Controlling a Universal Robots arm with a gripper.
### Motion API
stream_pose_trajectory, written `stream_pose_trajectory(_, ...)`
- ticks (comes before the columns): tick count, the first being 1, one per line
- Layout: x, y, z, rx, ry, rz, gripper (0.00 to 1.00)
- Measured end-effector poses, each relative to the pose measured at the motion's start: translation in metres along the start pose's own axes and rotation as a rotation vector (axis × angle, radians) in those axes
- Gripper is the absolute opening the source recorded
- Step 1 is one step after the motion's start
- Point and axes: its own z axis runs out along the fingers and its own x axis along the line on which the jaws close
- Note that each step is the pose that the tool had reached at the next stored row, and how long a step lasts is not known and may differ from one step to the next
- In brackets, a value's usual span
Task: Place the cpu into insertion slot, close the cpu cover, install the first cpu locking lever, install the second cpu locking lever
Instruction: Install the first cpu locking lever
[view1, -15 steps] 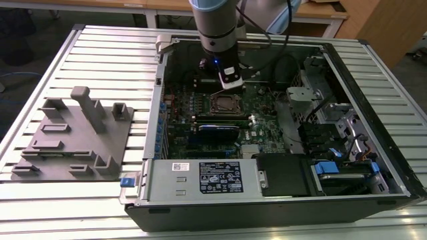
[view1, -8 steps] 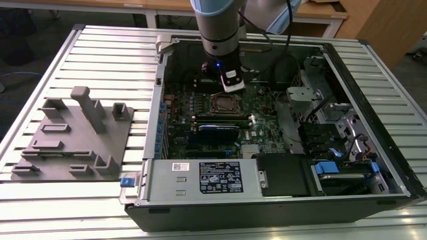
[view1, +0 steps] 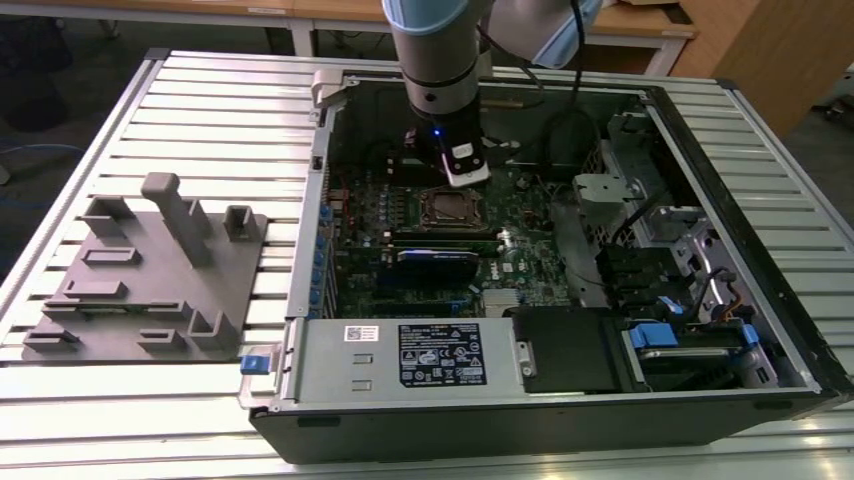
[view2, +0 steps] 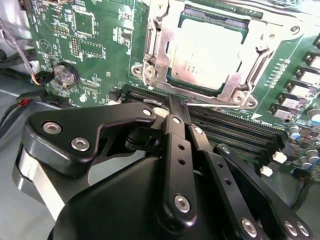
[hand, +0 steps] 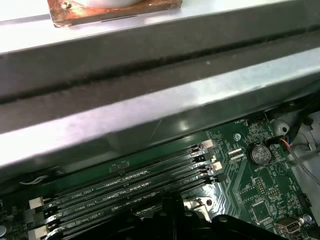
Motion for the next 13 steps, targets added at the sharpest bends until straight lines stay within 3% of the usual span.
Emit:
stream_pose_trajectory(4, -0.0033, 0.0014, 0.001, 0.0047, -0.0027, 0.006, 0.1)
stream_pose_trajectory(13, -0.0045, 0.003, -0.0028, 0.009, -0.0001, 0.021, 0.1)
